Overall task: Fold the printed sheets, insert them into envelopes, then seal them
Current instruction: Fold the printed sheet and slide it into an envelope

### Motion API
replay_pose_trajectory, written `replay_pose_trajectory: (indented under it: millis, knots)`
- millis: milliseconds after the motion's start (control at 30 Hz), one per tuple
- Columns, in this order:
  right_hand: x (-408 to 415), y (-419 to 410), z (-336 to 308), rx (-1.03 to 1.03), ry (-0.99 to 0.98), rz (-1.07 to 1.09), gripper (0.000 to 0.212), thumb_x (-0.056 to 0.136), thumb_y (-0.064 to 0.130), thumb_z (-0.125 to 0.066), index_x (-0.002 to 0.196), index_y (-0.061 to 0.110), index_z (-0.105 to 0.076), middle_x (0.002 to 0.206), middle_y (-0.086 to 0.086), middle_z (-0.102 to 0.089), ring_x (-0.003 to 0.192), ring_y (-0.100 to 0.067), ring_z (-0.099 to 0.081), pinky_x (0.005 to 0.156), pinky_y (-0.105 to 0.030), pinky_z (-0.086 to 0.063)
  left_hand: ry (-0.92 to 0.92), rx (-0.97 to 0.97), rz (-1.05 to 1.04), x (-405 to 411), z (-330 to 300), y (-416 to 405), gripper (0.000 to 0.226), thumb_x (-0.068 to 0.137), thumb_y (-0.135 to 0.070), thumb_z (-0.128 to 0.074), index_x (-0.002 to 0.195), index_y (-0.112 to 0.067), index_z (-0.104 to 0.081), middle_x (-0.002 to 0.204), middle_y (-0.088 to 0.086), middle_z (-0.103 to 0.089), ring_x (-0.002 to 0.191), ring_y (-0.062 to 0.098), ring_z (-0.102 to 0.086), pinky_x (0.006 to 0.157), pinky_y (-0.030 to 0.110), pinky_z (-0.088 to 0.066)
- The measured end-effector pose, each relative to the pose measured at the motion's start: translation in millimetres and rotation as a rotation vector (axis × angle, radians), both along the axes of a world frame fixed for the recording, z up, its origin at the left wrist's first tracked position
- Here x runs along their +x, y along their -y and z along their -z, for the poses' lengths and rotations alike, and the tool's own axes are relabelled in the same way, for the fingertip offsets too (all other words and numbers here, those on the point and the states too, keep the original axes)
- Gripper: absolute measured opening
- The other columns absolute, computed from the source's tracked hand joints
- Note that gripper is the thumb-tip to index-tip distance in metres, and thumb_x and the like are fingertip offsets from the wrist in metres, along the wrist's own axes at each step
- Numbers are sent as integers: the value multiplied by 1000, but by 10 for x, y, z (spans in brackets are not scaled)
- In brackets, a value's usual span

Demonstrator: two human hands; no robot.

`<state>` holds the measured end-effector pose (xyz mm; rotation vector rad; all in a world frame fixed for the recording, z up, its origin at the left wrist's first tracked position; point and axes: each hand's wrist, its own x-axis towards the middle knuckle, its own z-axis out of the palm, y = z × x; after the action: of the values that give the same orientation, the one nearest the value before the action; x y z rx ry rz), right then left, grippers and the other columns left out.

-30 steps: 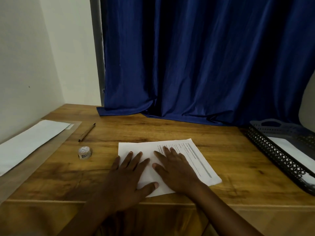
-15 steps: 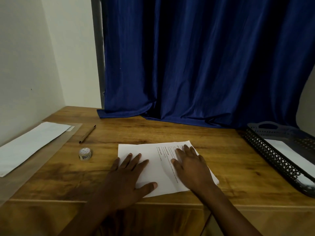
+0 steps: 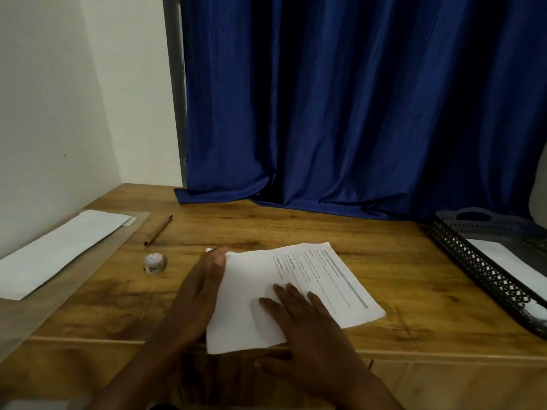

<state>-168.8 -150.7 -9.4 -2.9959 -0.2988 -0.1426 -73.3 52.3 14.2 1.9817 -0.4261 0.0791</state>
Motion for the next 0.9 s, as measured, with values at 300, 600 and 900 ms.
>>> replay_pose_trajectory:
  millis: [300,600,900]
  knots:
    - [-333,423,-91,547,25,-55,40,90,40,-71,127,52,-60,143,45,-39,140,21,-20,120,-21,-23,-158,-678,-171,203,6,-157,63,100,-65,-24,125,-21,-61,121,0,-71,123,22,-62,107,42,-43]
    - [-271,497,-321,1297,62,108,40,73,58,-74,110,44,-73,110,8,-76,100,-13,-72,74,-21,-56,-248,-607,79,146,-85,-116,77,87,-77,-14,124,-25,-58,112,8,-76,103,24,-73,89,42,-49]
    - [57,608,-296,1476,200,303,50,75,43,-77,122,30,-66,111,7,-77,98,-14,-74,81,-36,-62,-64,-178,86,49,-91,41,40,89,-50,-64,127,-48,-49,114,-24,-70,101,-5,-66,76,20,-55]
